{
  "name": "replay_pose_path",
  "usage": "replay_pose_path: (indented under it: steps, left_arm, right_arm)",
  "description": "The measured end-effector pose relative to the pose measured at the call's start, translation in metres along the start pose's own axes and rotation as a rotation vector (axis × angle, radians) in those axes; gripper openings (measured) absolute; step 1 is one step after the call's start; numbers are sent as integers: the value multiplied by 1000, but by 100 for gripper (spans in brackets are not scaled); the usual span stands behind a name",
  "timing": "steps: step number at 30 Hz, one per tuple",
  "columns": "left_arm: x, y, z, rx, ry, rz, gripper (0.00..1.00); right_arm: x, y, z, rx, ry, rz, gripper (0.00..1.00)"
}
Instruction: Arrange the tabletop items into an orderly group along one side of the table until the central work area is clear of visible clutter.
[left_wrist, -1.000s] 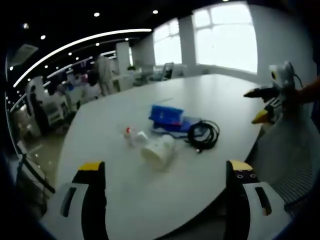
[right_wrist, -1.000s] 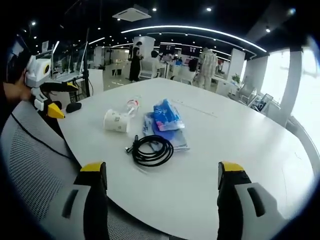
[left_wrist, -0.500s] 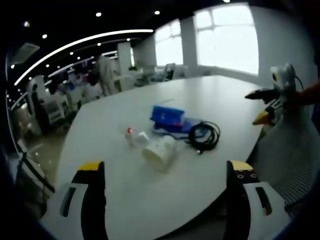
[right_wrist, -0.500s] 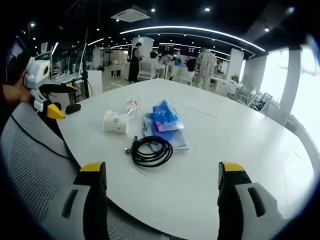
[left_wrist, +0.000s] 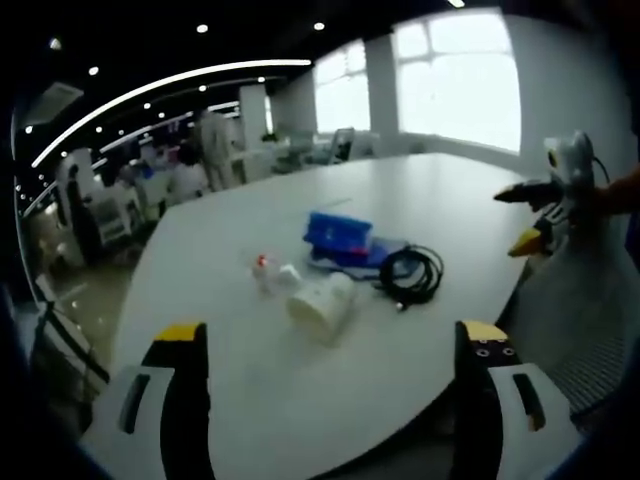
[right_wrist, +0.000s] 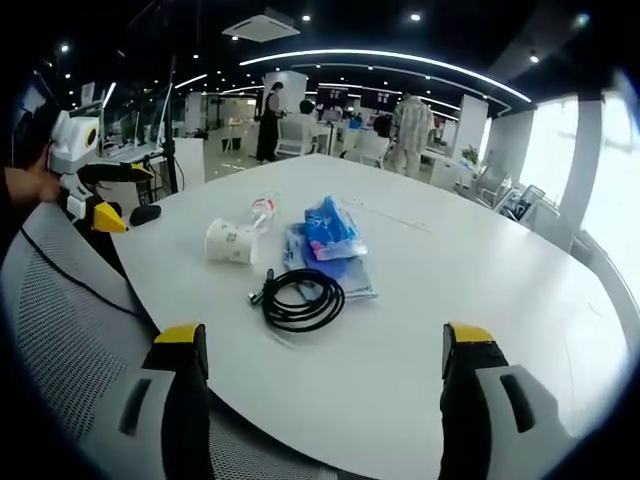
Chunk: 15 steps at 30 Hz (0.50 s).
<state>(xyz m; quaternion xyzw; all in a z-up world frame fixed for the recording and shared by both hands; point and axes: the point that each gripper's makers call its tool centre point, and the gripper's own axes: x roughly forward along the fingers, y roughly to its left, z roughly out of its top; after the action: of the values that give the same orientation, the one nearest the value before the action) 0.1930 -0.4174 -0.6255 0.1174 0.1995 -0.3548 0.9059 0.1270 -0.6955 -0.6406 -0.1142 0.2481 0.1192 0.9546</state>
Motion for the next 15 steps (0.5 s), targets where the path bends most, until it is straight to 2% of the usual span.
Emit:
replay_pose_path:
  steps: [15]
  left_arm:
    - [2,-3,-3,-17,25,-29,100]
  right_arm:
    - [1,-1,-1,-6,11,2,97]
